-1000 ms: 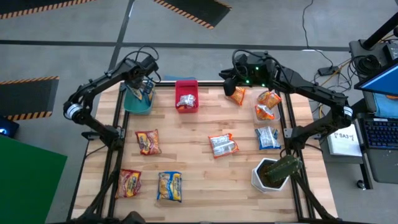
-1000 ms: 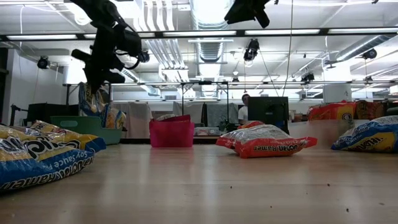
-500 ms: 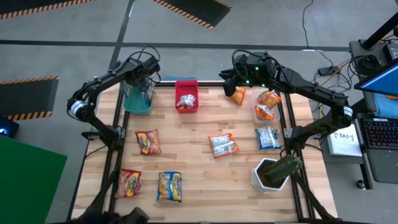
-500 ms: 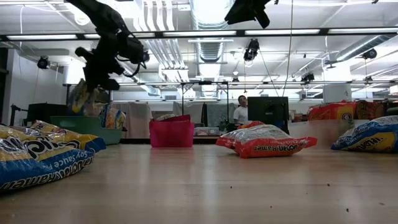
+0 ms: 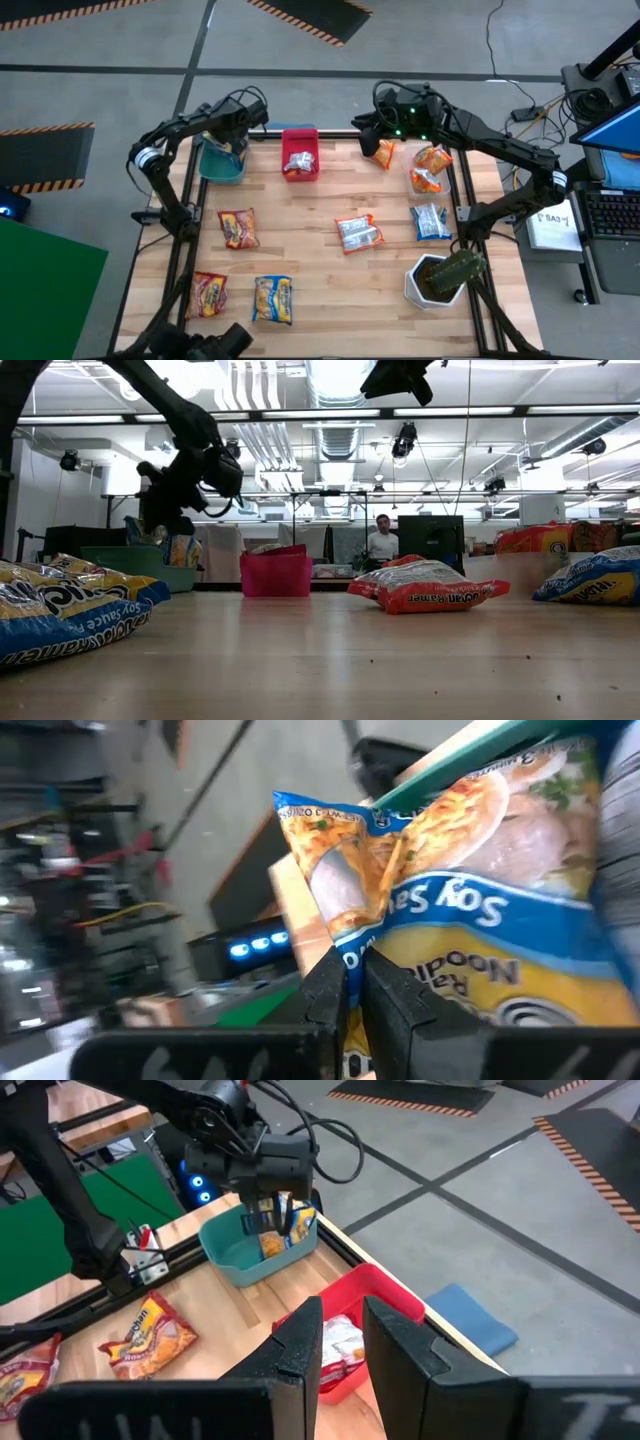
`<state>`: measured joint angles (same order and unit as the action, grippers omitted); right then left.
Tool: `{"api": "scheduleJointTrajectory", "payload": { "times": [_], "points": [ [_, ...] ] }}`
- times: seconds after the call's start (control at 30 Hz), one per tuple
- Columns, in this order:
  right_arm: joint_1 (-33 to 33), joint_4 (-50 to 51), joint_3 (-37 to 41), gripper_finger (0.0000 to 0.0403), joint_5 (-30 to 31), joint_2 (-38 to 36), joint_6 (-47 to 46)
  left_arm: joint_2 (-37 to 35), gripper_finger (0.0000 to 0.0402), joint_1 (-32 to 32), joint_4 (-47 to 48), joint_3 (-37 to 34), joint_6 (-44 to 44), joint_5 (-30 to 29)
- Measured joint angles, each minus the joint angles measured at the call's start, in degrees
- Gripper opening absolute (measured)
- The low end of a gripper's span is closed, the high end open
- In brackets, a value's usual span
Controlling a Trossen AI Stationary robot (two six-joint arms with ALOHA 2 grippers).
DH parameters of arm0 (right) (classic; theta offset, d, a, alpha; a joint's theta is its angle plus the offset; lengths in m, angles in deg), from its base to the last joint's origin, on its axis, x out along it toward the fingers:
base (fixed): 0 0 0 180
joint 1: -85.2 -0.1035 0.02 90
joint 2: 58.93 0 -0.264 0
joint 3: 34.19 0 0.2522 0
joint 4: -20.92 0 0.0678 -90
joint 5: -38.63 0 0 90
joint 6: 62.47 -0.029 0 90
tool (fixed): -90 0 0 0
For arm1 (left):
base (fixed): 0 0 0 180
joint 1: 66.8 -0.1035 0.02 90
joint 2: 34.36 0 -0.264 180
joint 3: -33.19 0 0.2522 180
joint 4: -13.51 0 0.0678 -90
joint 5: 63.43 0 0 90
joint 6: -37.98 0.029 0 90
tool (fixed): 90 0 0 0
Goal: Sort Maruchan noodles
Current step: Put the blue noodle pack into the green bin, then put the orange noodle pack into the transparent bin
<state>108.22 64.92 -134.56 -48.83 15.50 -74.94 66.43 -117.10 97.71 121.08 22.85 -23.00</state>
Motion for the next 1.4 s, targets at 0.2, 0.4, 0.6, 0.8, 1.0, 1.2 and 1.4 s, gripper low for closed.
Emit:
{"api": "scheduleJointTrajectory", "payload": {
  "times": [0.2,0.4,0.6,0.8,1.0,1.2,1.4],
  "points": [
    [0.00,1.39,0.04,0.0063,-0.02,0.00,-0.33,-1.80,0.0010,-0.07,2.21,0.07,-0.07,-2.77],
    [0.00,1.32,0.04,0.0063,-0.03,0.00,0.23,-1.55,0.0009,0.11,-4.70,0.09,-0.69,7.29],
    [0.00,1.42,0.04,0.0063,-0.21,0.00,0.35,-0.85,0.0014,0.43,-6.42,0.07,-3.82,13.17],
    [0.00,2.96,0.04,0.0063,-1.53,0.00,0.28,-1.05,0.0032,0.50,-0.98,0.33,-4.36,18.20],
    [0.00,2.96,0.04,0.0063,-1.53,0.00,0.46,-1.27,0.0062,0.71,1.82,1.45,-4.92,22.03],
    [0.00,2.98,0.04,0.0063,-1.51,0.00,0.49,-1.91,0.0083,0.76,5.42,6.47,-4.75,21.78],
    [0.04,3.86,0.04,0.0063,-3.36,0.00,-2.73,-3.23,0.0086,2.91,7.08,14.46,-3.14,24.20]
  ]
}}
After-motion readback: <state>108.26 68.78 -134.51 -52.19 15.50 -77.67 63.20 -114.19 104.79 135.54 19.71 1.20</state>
